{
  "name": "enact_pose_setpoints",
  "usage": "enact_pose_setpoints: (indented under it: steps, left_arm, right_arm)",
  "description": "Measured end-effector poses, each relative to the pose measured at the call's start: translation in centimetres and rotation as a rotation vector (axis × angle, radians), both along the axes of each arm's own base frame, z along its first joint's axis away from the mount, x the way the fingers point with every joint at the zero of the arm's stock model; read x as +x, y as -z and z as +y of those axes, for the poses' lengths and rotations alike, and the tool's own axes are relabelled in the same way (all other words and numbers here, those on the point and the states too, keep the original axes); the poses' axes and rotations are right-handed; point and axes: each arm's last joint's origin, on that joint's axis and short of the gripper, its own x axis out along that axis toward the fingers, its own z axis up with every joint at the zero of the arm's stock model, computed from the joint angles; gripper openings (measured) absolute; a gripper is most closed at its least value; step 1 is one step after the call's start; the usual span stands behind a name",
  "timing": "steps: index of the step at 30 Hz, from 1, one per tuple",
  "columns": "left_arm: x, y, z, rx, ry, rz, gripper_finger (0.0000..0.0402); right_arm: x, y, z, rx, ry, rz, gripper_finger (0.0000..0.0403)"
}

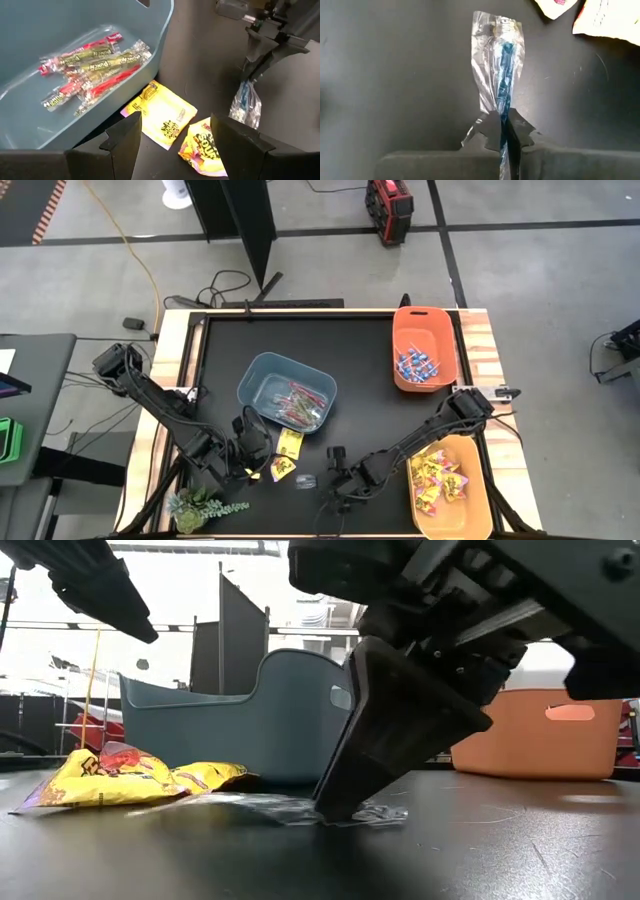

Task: Sort candy
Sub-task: Put the transparent candy into the blue bin

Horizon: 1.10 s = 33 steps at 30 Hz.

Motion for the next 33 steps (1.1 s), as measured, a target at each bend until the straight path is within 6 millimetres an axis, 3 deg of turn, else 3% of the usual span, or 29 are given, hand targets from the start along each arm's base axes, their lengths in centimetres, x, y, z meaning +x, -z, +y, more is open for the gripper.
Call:
enact_pose_setpoints:
  steps: [4,10,17,22,25,30,33]
  left_arm:
    - [-0.2,0.1,-0.3,-0.016,0.017,0.014,0.023]
    - [0.1,1.4,-1.1,0.005,0.034,0.049,0.023]
    - [1.3,4.4,-2.5,-0.003,0.095,0.139,0.023]
    - [1.7,5.4,-2.8,-0.001,0.09,0.148,0.023]
    - [1.7,5.4,-2.9,-0.026,0.092,0.151,0.023]
    - [1.9,5.3,-3.1,-0.06,0.115,0.149,0.023]
    - [1.9,5.3,-3.1,-0.062,0.114,0.149,0.023]
  right_arm:
    - [-0.6,-2.0,0.3,-0.056,-0.032,-0.023,0.002]
    - [-1.6,-9.0,0.2,-0.175,-0.051,-0.217,0.0003]
    - [-2.3,-15.7,-3.3,-0.342,0.07,-0.42,0.0001]
    - [-0.9,-16.9,-7.1,-0.395,0.143,-0.439,0.0003]
    - [0.2,-16.7,-9.5,-0.413,0.204,-0.428,0.0028]
    - [0.9,-15.6,-12.2,-0.394,0.263,-0.359,0.013]
    - [0.9,-15.6,-12.3,-0.394,0.25,-0.357,0.0205]
